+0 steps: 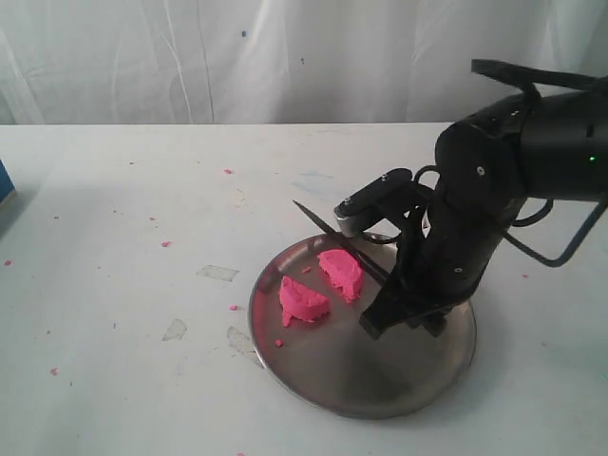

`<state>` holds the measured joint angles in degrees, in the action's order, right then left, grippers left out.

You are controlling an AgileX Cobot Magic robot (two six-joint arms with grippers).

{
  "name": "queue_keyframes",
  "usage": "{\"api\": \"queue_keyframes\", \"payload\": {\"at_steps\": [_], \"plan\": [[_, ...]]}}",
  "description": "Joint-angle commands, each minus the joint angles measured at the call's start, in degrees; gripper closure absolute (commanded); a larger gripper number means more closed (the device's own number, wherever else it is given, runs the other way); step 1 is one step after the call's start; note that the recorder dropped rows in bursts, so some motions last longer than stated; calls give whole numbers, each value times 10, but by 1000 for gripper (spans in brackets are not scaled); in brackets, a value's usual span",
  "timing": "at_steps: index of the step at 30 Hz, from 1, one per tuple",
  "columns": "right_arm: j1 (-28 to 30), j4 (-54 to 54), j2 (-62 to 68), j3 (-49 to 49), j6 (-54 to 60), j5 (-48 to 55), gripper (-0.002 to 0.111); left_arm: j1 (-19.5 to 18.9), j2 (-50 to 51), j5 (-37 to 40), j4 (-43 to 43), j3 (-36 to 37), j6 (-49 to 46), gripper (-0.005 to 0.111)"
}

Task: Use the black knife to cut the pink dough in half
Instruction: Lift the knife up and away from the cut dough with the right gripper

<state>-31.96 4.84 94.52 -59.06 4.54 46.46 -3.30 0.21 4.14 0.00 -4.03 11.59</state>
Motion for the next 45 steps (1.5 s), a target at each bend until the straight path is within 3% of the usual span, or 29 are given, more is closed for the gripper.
{"api": "queue_keyframes", "payload": {"at_steps": [1,9,16,30,45], "plan": [[0,-7,4,30,-3,-39,108,3,-2,-7,0,2,1,107],[0,-8,38,45,7,-53,108,3,-2,-7,0,2,1,107],[0,-86,52,45,110,-45,108,3,-2,-7,0,2,1,107],[0,-157,52,44,210,-6,108,3,-2,-7,0,2,1,107],[0,-120,-26,-10,159,6,108,3,-2,-7,0,2,1,107]]}}
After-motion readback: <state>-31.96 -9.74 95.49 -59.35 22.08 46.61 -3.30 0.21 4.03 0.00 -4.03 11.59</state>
